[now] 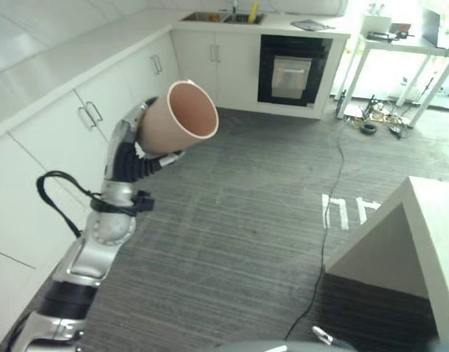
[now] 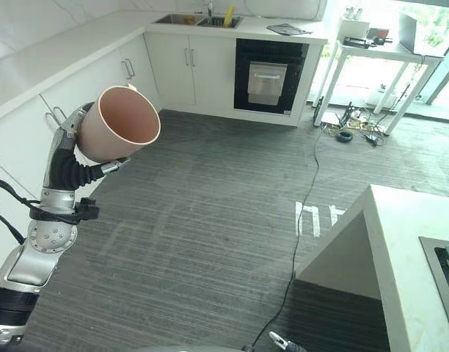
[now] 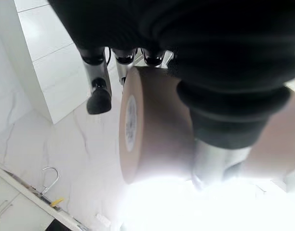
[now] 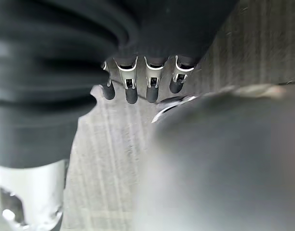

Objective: Place the dishes in the dishwasher.

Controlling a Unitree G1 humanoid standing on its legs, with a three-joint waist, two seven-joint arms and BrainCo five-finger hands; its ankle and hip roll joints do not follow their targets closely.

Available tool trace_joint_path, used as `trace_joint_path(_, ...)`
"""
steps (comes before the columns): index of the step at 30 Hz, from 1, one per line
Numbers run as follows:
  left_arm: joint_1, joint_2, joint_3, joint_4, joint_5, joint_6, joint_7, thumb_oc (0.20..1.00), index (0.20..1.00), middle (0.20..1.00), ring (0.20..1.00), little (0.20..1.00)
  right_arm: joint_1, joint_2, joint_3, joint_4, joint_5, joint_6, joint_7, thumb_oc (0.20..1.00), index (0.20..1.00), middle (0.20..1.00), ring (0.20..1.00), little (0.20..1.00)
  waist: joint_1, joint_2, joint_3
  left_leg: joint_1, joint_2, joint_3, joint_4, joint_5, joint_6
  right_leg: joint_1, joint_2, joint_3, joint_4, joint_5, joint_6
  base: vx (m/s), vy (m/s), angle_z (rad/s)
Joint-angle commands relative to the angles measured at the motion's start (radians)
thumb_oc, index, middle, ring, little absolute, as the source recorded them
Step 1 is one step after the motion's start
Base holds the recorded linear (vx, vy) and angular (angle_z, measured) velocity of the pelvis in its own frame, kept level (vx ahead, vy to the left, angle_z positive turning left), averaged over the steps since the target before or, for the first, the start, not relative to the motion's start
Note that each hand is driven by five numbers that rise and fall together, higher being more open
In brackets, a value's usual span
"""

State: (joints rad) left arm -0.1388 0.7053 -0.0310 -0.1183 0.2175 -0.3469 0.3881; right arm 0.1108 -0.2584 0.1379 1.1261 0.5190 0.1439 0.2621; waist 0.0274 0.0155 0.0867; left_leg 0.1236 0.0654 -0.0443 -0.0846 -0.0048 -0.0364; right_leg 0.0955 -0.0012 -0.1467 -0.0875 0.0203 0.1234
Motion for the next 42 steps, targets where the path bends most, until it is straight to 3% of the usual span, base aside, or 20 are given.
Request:
trace_joint_path(1,-0.049,-0.004,0.063,-0.051,-0.009,-0.052,0.023,0.2,0.2,0.2,0.2,0.2,-0.007,-0.018,0.007,0.002,0.027,-0.005,0.035,1.0,1.0,1.0,1.0,1.0,-0.018,-0.041,-0.018,-0.085,-0.026,0.081,0.079,0.035,0.001,0.013,-0.044,0.014,0.098,-0.043,-0.08,-0.19,0.05,-0.06)
trace_joint_path(2,-0.052,-0.005,0.062,-0.049,-0.018,-0.055,0.02,0.2,0.2,0.2,0.2,0.2,-0.011,-0.021,-0.004,0.014,0.049,-0.009,0.04,1.0,1.0,1.0,1.0,1.0,-0.023,-0.039,-0.016,-0.086,-0.025,0.086,0.084,0.034,0.001,0.017,-0.047,0.014,0.095,-0.039,-0.081,-0.1,0.065,-0.02)
trace_joint_path(3,-0.153,-0.088,-0.068,0.08,-0.109,-0.014,0.092,0.2,0.2,0.2,0.2,0.2,0.016,0.005,-0.032,0.028,0.049,-0.116,0.038,1.0,1.0,1.0,1.0,1.0,-0.135,0.005,-0.041,-0.005,-0.033,0.189,0.003,0.017,0.01,-0.009,-0.021,0.043,0.052,-0.003,-0.07,-0.08,0.043,0.0)
trace_joint_path(5,-0.162,-0.083,-0.067,0.105,-0.116,-0.018,0.089,0.2,0.2,0.2,0.2,0.2,0.024,0.013,-0.005,0.019,0.038,-0.142,0.069,1.0,1.0,1.0,1.0,1.0,-0.138,0.005,-0.056,-0.009,-0.035,0.186,-0.003,0.015,0.01,-0.003,-0.017,0.047,0.033,0.0,-0.069,-0.04,-0.013,0.11)
trace_joint_path(14,-0.171,-0.085,-0.075,0.089,-0.116,0.026,0.071,0.2,0.2,0.2,0.2,0.2,0.016,0.004,-0.014,-0.006,0.062,-0.099,-0.033,1.0,1.0,1.0,1.0,1.0,-0.138,-0.01,-0.082,-0.013,-0.027,0.177,0.006,0.029,0.008,0.004,0.017,0.095,0.041,-0.017,-0.089,-0.03,-0.068,-0.09)
trace_joint_path(17,-0.173,-0.088,-0.081,0.093,-0.107,0.027,0.09,0.2,0.2,0.2,0.2,0.2,0.004,0.003,-0.008,0.004,0.015,-0.113,-0.05,1.0,1.0,1.0,1.0,1.0,-0.132,-0.031,-0.068,-0.05,-0.027,0.181,0.138,-0.006,0.013,0.01,0.012,0.11,0.055,-0.019,-0.1,-0.02,-0.128,0.09)
trace_joint_path(18,-0.168,-0.086,-0.08,0.083,-0.112,0.024,0.094,0.2,0.2,0.2,0.2,0.2,-0.005,-0.004,0.0,0.001,0.005,-0.122,-0.052,1.0,1.0,1.0,1.0,1.0,-0.121,-0.047,-0.047,-0.123,-0.02,0.18,0.294,0.022,0.009,0.023,0.011,0.114,0.055,-0.015,-0.113,-0.01,-0.163,0.06)
trace_joint_path(20,-0.159,-0.088,-0.068,0.072,-0.117,0.019,0.076,0.2,0.2,0.2,0.2,0.2,-0.018,-0.016,0.002,0.007,0.012,-0.139,-0.048,1.0,1.0,1.0,1.0,1.0,-0.106,-0.052,-0.018,-0.22,-0.006,0.15,0.41,0.074,0.007,0.036,0.025,0.124,0.061,-0.014,-0.132,0.05,-0.076,0.09)
trace_joint_path(23,-0.152,-0.088,-0.065,0.065,-0.116,0.019,0.073,0.2,0.2,0.2,0.2,0.2,-0.034,-0.029,0.003,0.012,-0.021,-0.143,-0.043,1.0,1.0,1.0,1.0,1.0,-0.102,-0.031,-0.01,-0.21,-0.003,0.152,0.25,0.132,-0.003,0.046,0.046,0.122,0.072,-0.034,-0.133,0.18,0.134,0.05)
trace_joint_path(25,-0.161,-0.091,-0.077,0.069,-0.116,0.021,0.085,0.2,0.2,0.2,0.2,0.2,-0.034,-0.037,0.006,0.01,-0.027,-0.147,-0.046,1.0,1.0,1.0,1.0,1.0,-0.102,-0.022,-0.008,-0.233,0.018,0.171,0.143,0.218,-0.026,0.061,0.053,0.11,0.057,-0.033,-0.133,0.21,0.173,0.18)
trace_joint_path(28,-0.161,-0.089,-0.075,0.075,-0.122,0.015,0.092,0.2,0.2,0.2,0.2,0.2,-0.023,-0.05,0.009,-0.004,-0.018,-0.151,-0.047,1.0,1.0,1.0,1.0,1.0,-0.102,-0.021,-0.005,-0.257,0.055,0.192,0.074,0.281,-0.052,0.07,0.042,0.081,0.049,-0.033,-0.127,0.23,0.203,0.36)
trace_joint_path(32,-0.152,-0.096,-0.077,0.095,-0.114,0.008,0.087,0.2,0.2,0.2,0.2,0.2,-0.013,-0.051,0.017,-0.013,-0.041,-0.167,-0.053,1.0,1.0,1.0,1.0,1.0,-0.108,-0.013,-0.018,-0.223,0.072,0.257,0.034,0.26,-0.052,0.072,0.015,0.032,0.076,-0.054,-0.114,0.28,0.278,0.01)
trace_joint_path(35,-0.154,-0.092,-0.083,0.104,-0.104,0.009,0.073,0.2,0.2,0.2,0.2,0.2,-0.01,-0.044,0.031,-0.029,-0.029,-0.179,-0.054,1.0,1.0,1.0,1.0,1.0,-0.093,-0.013,-0.033,-0.191,0.034,0.226,0.017,0.194,-0.025,0.097,-0.005,0.042,0.109,-0.09,-0.102,0.34,0.322,0.04)
trace_joint_path(37,-0.182,-0.09,-0.104,0.109,-0.102,0.018,0.038,0.2,0.2,0.2,0.2,0.2,-0.014,-0.027,0.047,-0.068,0.001,-0.184,-0.077,1.0,1.0,1.0,1.0,1.0,-0.078,-0.018,-0.05,-0.153,-0.021,0.195,0.012,0.135,0.016,0.108,-0.029,0.038,0.163,-0.117,-0.081,0.47,0.444,-0.07)
trace_joint_path(39,-0.225,-0.082,-0.148,0.132,-0.096,0.004,0.025,0.2,0.2,0.2,0.2,0.2,-0.024,-0.007,0.056,-0.121,0.041,-0.187,-0.116,1.0,1.0,1.0,1.0,1.0,-0.08,-0.019,-0.052,-0.119,-0.072,0.163,0.013,0.094,0.062,0.051,-0.059,0.042,0.302,-0.069,-0.043,0.39,0.442,0.11)
trace_joint_path(42,-0.251,-0.077,-0.175,0.132,-0.1,0.008,0.013,0.2,0.2,0.2,0.2,0.2,-0.025,0.001,0.05,-0.163,0.057,-0.184,-0.138,1.0,1.0,1.0,1.0,1.0,-0.085,-0.019,-0.051,-0.102,-0.104,0.162,0.012,0.073,0.093,-0.001,-0.073,0.038,0.448,-0.026,-0.007,0.23,0.273,0.48)
